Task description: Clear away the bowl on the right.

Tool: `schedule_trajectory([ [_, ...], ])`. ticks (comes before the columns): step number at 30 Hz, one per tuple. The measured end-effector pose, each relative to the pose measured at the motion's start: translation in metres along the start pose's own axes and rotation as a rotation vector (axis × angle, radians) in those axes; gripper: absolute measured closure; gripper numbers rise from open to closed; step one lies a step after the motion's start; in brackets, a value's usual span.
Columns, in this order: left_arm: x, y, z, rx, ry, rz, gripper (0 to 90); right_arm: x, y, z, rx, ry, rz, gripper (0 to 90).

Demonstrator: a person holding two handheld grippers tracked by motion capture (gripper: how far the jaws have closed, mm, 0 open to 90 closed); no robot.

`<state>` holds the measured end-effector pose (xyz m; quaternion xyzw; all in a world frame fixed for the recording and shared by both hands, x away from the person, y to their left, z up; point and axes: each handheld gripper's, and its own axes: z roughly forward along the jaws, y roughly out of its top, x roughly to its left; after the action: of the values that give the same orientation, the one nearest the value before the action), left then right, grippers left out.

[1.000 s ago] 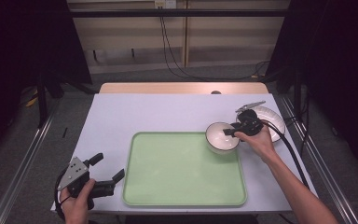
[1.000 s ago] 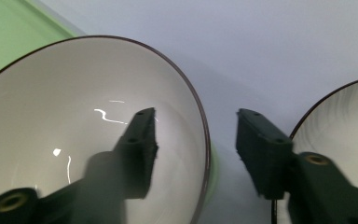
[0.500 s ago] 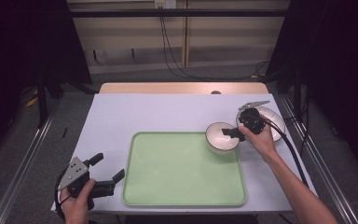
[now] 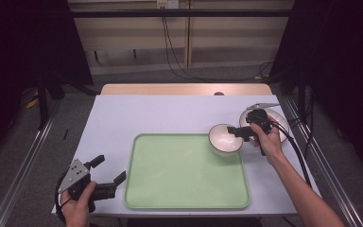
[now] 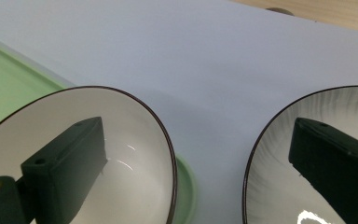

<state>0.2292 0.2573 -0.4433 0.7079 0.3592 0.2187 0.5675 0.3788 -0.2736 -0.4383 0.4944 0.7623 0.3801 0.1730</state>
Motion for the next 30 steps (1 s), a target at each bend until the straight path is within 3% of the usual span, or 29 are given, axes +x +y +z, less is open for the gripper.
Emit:
schedule_trajectory([
  [10,0.0,0.0,0.001,0.001,0.0,-0.002,1.2,-0.001,-0.003,-0.014,-0.06,-0.012,-0.015,3.0],
  [21,0.0,0.0,0.001,0.001,0.003,0.001,1.3,0.0,-0.005,-0.032,-0.094,-0.009,-0.026,2.3],
  [25,0.0,0.0,0.001,0.001,0.002,0.0,1.3,0.002,-0.008,-0.04,-0.103,-0.027,-0.053,2.7],
  [30,0.0,0.0,0.001,-0.001,0.002,0.002,1.3,0.005,-0.014,-0.045,-0.115,-0.013,-0.052,2.5],
])
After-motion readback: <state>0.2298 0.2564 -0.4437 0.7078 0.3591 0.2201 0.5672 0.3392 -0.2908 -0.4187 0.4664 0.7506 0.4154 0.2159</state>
